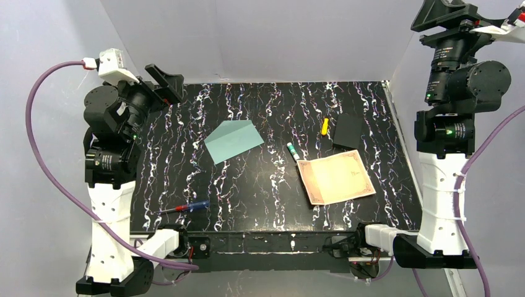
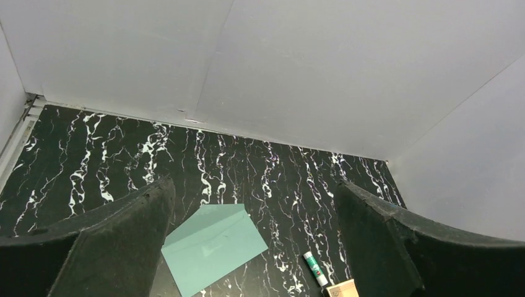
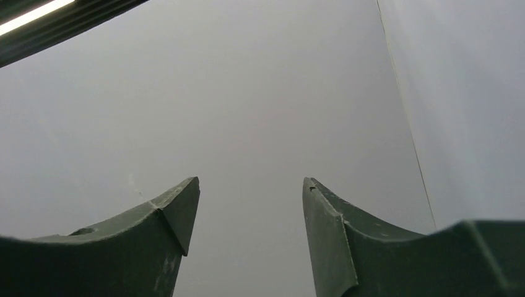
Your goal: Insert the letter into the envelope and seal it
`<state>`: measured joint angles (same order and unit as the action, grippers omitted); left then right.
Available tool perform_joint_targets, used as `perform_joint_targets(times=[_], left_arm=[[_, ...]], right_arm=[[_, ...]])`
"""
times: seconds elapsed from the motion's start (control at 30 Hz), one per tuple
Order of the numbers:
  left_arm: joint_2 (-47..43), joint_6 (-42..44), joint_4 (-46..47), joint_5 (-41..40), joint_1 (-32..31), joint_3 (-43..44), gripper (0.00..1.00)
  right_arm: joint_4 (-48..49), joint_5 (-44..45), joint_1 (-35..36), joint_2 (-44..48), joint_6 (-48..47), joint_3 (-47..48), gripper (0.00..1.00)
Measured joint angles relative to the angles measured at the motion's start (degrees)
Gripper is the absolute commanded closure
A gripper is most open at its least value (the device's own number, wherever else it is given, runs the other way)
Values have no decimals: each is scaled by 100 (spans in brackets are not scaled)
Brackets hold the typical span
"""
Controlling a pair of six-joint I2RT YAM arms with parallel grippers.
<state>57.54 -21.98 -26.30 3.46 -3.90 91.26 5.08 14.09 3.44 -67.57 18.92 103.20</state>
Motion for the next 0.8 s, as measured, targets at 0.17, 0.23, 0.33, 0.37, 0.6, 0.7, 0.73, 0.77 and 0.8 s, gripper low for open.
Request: perform_joint_targets(times=[0.17, 0.23, 0.33, 0.37, 0.6, 0.7, 0.73, 0.77, 0.8], left_arm=[[-28, -24, 74, -28, 0, -225, 2], [-28, -81, 144, -50, 0, -409, 2], [70, -173, 299, -52, 0, -723, 2], [125, -212, 334, -50, 0, -831, 2], [833, -466, 352, 518, 4, -1478, 2], [1158, -909, 516, 1123, -33, -1947, 2], [1285, -1091, 542, 1274, -83, -2081, 2], [1449, -1283, 551, 1412, -170, -2201, 2], [1580, -1405, 562, 1504, -258, -2264, 2]], right_arm=[[-81, 184, 0, -11, 166, -144, 21], [-236, 275, 0, -120, 409, -264, 21], [-616, 337, 0, -361, 890, -404, 25], [-789, 334, 0, -455, 1106, -487, 26], [-2170, -223, -15, -1016, 2271, -2203, 40], [-2761, -597, -31, -986, 2520, -3281, 41], [-2909, -730, -39, -953, 2568, -3606, 42], [-3042, -855, -46, -883, 2592, -3926, 42], [-3178, -953, -48, -789, 2599, -4210, 42]])
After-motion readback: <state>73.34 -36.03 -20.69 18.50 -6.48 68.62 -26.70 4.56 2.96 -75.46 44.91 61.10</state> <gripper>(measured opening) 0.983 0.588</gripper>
